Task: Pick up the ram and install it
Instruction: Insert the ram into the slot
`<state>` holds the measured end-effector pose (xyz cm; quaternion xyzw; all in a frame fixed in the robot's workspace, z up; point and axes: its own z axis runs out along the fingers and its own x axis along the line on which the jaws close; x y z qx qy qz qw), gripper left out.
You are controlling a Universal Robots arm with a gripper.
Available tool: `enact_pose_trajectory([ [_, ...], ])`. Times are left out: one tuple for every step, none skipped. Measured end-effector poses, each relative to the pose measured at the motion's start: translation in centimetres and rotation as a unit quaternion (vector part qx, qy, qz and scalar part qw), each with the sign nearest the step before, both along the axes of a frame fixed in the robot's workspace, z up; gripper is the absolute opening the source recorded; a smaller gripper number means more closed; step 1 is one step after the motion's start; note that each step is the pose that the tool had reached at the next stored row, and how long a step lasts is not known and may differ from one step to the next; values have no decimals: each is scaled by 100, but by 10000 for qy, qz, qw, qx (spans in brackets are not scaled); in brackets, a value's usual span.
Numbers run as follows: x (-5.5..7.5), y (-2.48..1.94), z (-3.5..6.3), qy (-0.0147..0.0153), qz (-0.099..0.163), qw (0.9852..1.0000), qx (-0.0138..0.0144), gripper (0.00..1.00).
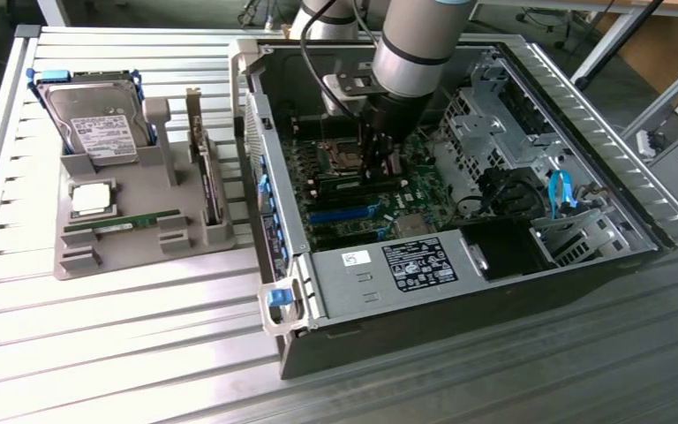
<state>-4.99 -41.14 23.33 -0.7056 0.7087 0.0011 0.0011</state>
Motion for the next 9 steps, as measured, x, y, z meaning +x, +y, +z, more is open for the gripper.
enact_pose_trajectory([
  [0, -1, 0, 0, -3, 10000, 0, 12],
  [0, -7, 0, 0, -3, 10000, 0, 12],
  [1, -11, 0, 0, -3, 10000, 0, 12],
  [1, -14, 0, 0, -3, 10000, 0, 12],
  [1, -15, 0, 0, -3, 10000, 0, 12],
  [0, -18, 0, 0, -3, 10000, 0, 12],
  [0, -19, 0, 0, -3, 10000, 0, 12],
  [0, -20, -1, 0, -2, 10000, 0, 12],
  [-4, -20, -1, 0, -3, 10000, 0, 12],
])
